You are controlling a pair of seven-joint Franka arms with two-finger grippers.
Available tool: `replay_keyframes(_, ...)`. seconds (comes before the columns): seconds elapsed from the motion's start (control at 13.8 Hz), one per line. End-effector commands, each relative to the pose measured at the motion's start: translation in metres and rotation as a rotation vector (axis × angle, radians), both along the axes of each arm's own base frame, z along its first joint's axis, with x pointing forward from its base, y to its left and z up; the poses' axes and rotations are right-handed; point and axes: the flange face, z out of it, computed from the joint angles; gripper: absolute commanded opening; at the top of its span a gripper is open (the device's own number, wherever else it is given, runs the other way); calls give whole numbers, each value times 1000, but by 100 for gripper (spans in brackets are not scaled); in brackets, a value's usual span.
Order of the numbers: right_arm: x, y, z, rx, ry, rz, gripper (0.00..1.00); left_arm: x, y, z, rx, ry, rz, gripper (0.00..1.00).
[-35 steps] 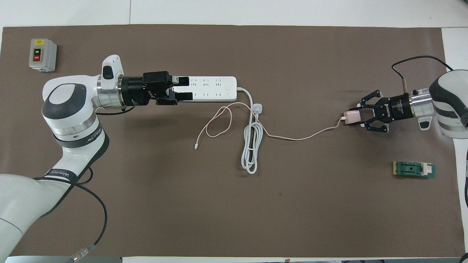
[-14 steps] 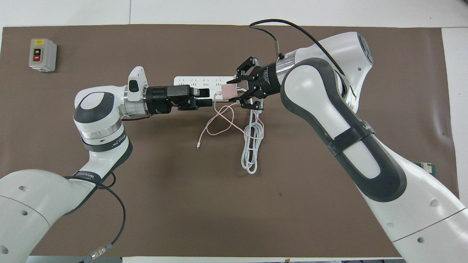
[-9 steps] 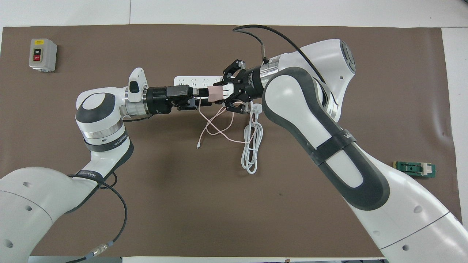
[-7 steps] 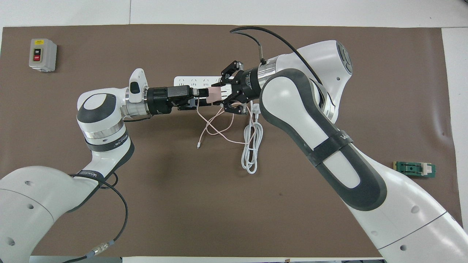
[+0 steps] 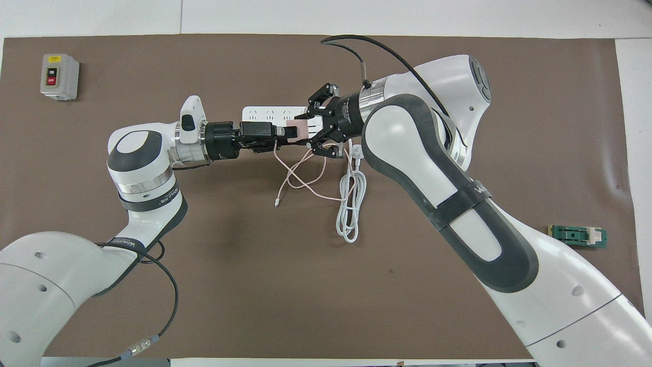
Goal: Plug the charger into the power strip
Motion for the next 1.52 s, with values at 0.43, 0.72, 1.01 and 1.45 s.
replay_keyframes(0.43, 9, -4, 6, 18, 49, -71, 100, 3, 10, -1, 61, -137, 66, 0)
replay_keyframes(0.72, 21, -46, 34, 16, 44, -133, 100, 8, 24, 30, 159, -183, 53, 0)
replay_keyframes(1.01, 30, -137, 74, -57, 26, -130, 100, 16, 39, 75, 266, -212, 29, 0)
replay_keyframes(1.45, 11, -201, 107, -270, -94, 92, 100, 32, 91, 141, 497, -109, -41, 0)
